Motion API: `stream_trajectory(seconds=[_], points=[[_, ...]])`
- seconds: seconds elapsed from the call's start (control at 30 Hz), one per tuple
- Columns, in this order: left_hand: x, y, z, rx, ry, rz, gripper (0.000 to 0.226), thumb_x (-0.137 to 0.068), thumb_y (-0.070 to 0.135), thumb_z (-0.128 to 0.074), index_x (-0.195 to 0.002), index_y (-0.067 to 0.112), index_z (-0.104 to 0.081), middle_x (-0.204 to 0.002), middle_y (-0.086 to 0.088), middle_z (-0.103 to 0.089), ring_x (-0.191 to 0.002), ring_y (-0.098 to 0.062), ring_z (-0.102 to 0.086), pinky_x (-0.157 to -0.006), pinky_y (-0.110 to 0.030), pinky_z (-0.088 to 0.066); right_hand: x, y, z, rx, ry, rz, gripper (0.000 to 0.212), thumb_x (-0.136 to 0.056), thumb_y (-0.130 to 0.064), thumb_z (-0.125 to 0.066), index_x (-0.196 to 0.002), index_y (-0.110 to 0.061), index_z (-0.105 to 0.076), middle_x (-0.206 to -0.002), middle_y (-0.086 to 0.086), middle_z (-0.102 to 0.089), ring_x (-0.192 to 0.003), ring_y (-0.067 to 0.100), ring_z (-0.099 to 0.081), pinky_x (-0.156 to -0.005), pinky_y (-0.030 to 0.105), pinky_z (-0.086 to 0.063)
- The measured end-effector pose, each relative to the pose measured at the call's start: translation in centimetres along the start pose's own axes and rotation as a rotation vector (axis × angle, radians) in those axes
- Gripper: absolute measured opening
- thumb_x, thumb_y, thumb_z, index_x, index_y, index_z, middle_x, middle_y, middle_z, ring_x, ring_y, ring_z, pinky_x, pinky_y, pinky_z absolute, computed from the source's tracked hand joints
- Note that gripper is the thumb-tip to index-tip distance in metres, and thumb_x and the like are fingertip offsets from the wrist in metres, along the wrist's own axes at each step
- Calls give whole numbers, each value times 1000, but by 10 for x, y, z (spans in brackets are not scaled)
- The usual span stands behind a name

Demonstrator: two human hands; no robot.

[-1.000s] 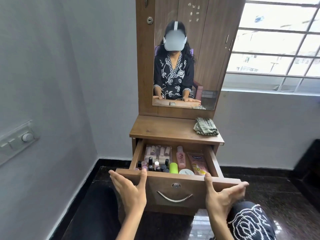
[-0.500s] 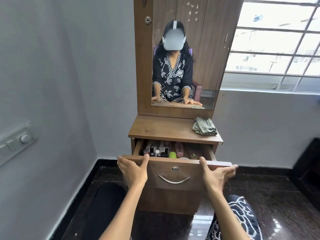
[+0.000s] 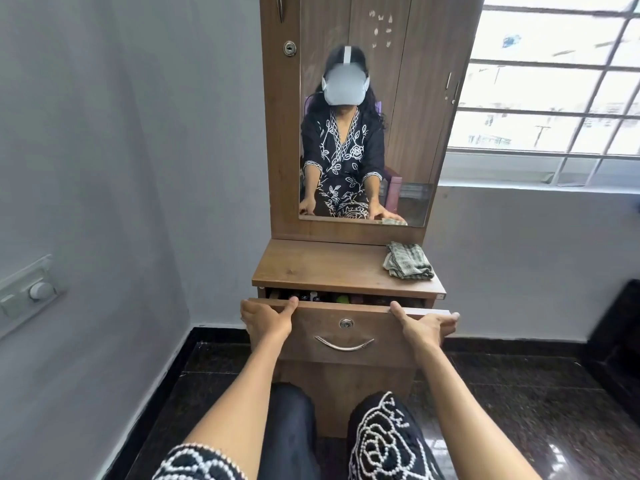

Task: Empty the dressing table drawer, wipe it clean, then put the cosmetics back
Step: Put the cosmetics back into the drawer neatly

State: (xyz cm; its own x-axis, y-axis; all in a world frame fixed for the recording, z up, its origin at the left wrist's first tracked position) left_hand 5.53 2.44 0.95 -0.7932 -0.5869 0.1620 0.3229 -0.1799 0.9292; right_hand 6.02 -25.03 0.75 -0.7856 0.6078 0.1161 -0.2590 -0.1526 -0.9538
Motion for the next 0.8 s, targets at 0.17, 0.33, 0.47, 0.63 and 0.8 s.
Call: stream_trajectory(seconds=[0.17, 0.33, 0.47, 0.63, 0.8], points=[[-16, 8, -5, -8, -28, 8, 100, -75, 39, -72, -143, 3, -9, -152, -15, -15, -139, -34, -23, -108, -49, -32, -13, -5, -6, 4, 0, 9, 126, -69, -37, -82, -145, 4, 10, -151, 21, -2, -143, 26, -4, -116, 34, -17], [-28, 11, -9, -6, -60, -10, 90, -80, 33, -69, -142, 1, -12, -151, -16, -19, -137, -35, -27, -109, -48, -31, -23, -9, -11, 59, -7, 24, 120, -72, -36, -80, -144, 5, 8, -151, 20, -6, -142, 26, -9, -114, 36, -19], [-34, 12, -9, 23, -76, -33, 80, -82, 28, -68, -139, 2, -19, -147, -17, -29, -131, -35, -35, -107, -44, -34, -31, -6, -16, 70, -43, 62, 109, -80, -26, -74, -143, 7, 9, -152, 23, -3, -143, 28, -3, -114, 36, -16], [-36, 12, -7, 44, -120, -58, 72, -83, 26, -67, -136, 6, -22, -144, -15, -33, -130, -33, -37, -103, -39, -35, -39, -4, -15, 84, -139, 89, 95, -91, -16, -60, -140, 12, 17, -154, 24, 8, -145, 28, 8, -116, 31, -4], [-39, 11, -6, 57, -206, -57, 77, -85, 29, -65, -139, 9, -15, -148, -14, -29, -133, -30, -33, -106, -39, -33, -42, 3, -8, 22, -188, 63, 88, -94, -13, -53, -144, 2, 17, -155, 21, -8, -144, 28, -16, -117, 39, -20]])
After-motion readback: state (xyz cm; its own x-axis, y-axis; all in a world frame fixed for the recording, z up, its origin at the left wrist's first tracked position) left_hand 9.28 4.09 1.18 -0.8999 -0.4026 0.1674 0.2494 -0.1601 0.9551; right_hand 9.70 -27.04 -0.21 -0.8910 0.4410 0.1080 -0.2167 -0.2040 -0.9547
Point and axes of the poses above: each hand's wrist, its own x-axis away from the middle knuckle, its own z-axis out of the back of the hand, y = z × x, the point moved 3 cm from there along -x, towards the middle knuckle
